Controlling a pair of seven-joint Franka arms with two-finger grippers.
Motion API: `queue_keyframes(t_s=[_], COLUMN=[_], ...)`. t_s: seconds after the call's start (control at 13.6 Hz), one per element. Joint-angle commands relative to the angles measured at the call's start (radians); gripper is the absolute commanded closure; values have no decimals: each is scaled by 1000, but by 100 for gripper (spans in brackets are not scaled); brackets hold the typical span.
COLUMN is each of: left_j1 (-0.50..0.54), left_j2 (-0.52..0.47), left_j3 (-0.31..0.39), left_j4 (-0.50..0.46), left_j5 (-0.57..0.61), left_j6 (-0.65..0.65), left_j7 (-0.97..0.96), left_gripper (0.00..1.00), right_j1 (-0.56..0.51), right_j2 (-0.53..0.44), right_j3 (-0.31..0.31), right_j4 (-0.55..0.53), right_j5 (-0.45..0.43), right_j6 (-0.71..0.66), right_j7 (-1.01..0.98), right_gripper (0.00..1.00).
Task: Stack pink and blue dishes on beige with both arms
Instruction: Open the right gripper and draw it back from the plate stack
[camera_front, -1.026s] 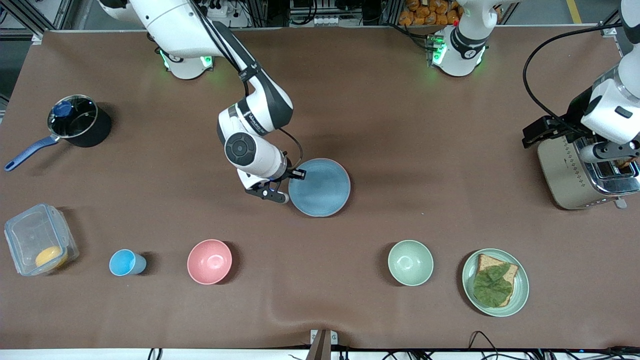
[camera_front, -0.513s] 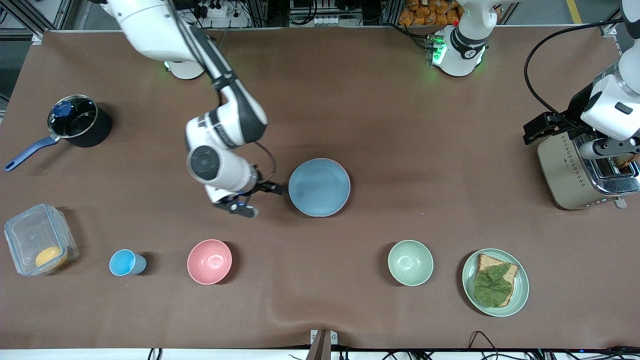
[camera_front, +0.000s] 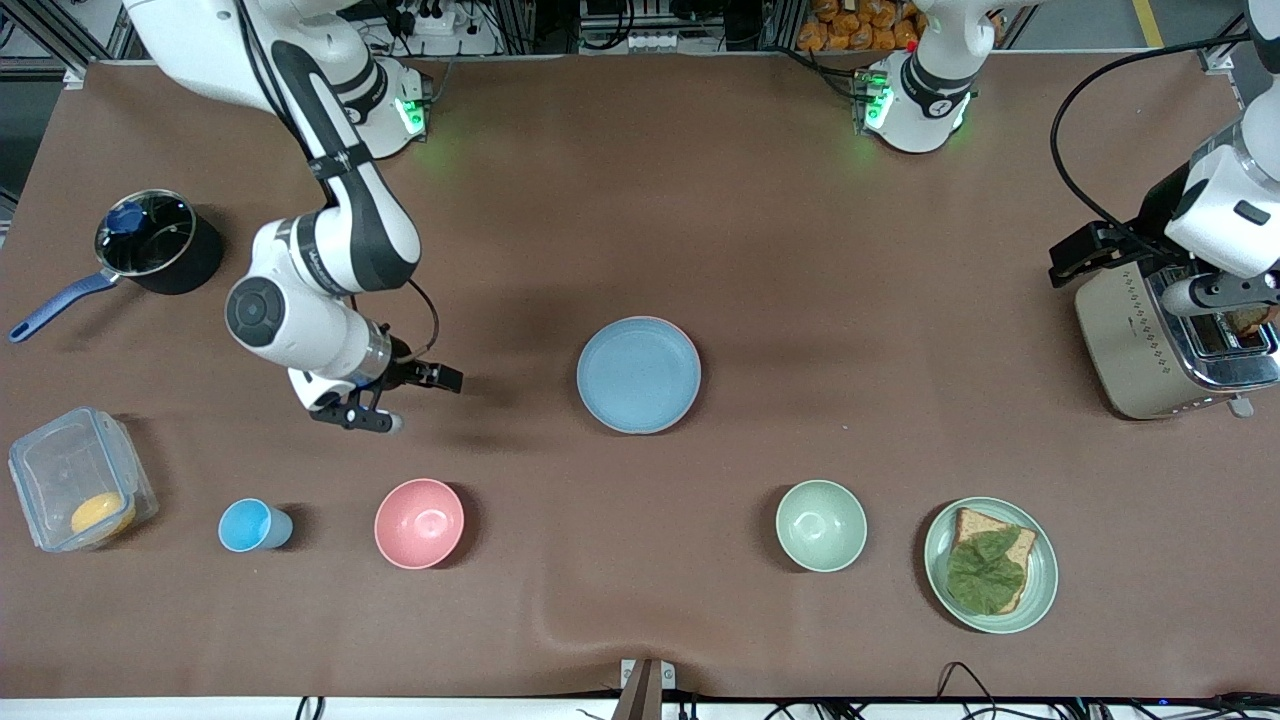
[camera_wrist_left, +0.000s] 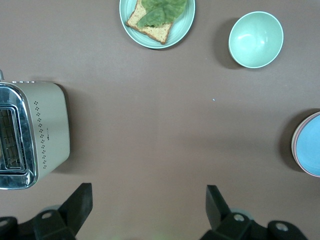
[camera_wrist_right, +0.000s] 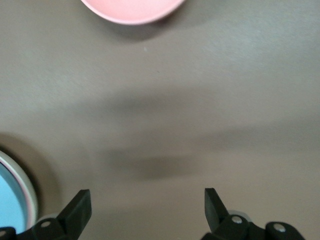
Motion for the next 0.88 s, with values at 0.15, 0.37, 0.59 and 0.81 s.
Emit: queue_keyframes(t_s=[0.15,0.37,0.59,0.81], left_j1=[3,3,5,6], left_j2=[-6,-6,-6,-6], left_j3=[-3,3,5,5], left_j4=[12,16,16,16], left_j5=[22,20,20,17], left_j6=[-18,-18,-18,-18], left_j7=[33,35,36,38], left_gripper=[0,0,0,0], right_j1=[-203,-334,-348,-348], right_j2=[-117,-146,-208,-263], right_j3=[7,7,-2,-1], right_j4=[-143,-189,-184,-154], right_j5=[-12,-12,-36,-153], right_j6=[11,-5,-70,-131], right_j7=[-338,-550,-554,-512], right_gripper=[0,0,0,0])
